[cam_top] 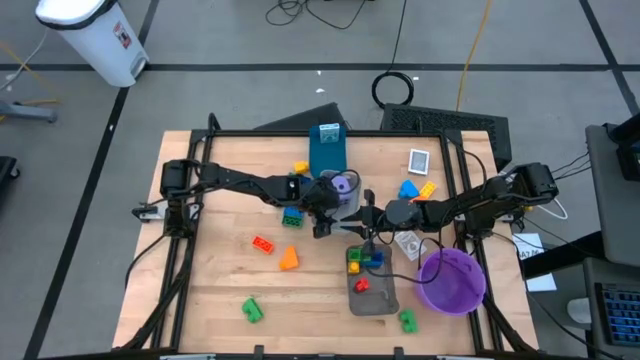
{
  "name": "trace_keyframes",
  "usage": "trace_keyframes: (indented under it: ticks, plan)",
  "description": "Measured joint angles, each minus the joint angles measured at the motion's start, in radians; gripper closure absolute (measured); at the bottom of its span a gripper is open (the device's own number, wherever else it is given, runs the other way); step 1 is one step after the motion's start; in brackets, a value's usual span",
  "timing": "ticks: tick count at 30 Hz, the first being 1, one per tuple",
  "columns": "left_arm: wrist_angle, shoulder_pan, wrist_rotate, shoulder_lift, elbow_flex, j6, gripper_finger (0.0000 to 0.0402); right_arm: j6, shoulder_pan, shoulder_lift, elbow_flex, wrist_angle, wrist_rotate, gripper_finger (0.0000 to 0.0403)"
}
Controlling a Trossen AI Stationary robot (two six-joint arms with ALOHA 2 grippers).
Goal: Pick & Place Toys
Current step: Put the purple dice into the white bin
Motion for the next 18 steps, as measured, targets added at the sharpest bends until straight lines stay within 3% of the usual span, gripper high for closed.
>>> trace_keyframes:
  ticks: [12,18]
  plan:
    - [0.006,0.003,-0.008,0.0,0.002,-0.001,0.008,0.0,0.0,0.0,0.0,0.004,0.0,0.0328]
    - [0.006,0.003,-0.011,0.002,0.002,0.008,0.0076,0.0,0.0,0.0,0.0,0.003,0.0,0.0328]
